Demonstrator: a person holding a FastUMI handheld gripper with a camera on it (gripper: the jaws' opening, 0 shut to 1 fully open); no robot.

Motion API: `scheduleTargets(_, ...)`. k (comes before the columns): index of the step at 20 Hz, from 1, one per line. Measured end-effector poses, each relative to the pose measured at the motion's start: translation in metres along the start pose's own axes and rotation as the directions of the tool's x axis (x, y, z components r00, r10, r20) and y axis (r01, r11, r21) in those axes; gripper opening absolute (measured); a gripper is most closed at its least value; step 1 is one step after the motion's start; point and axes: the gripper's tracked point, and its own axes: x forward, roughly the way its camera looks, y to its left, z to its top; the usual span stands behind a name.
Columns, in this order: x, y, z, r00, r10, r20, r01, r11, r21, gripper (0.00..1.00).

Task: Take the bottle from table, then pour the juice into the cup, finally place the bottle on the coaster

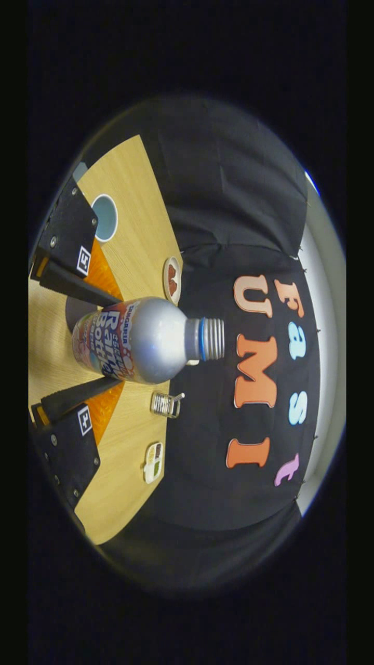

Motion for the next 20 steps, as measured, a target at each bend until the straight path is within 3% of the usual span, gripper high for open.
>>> scheduleTargets(6,0.019,0.008,-0.026,0.999,0.039,-0.036,-0.038,0.999,0.037,0.76)
scheduleTargets(20,0.033,0.027,-0.051,0.994,0.084,-0.064,-0.086,0.996,-0.028,0.76)
